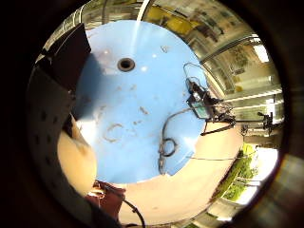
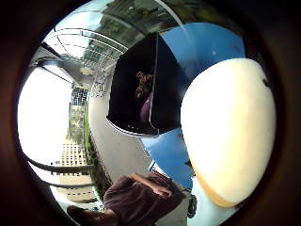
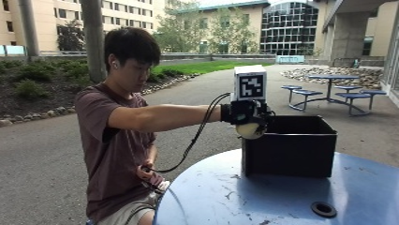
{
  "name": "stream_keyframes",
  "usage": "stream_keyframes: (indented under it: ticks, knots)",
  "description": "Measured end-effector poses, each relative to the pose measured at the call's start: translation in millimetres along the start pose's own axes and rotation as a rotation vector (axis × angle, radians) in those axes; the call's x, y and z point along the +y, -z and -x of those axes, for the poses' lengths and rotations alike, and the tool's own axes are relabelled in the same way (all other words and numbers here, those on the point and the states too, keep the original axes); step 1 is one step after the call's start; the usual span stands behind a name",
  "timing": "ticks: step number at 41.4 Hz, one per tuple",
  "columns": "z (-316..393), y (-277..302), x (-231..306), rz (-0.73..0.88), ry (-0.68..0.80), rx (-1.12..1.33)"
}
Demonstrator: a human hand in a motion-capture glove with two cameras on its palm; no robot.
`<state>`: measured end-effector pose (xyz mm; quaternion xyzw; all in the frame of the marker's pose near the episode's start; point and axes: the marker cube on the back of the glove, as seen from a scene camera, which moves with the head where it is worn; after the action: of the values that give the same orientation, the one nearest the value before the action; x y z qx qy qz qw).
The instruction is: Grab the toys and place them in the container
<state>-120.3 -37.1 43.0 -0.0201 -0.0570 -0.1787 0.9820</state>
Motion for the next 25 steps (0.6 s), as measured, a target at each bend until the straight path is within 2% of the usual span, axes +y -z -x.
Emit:
stream_keyframes:
  ticks: [11,20,25]
  knots:
    - [82,46,-25,-0.046,0.058,0.038]
    - [177,23,-56,-0.010,0.196,0.042]
    - [207,7,-70,0.022,0.253,0.053]
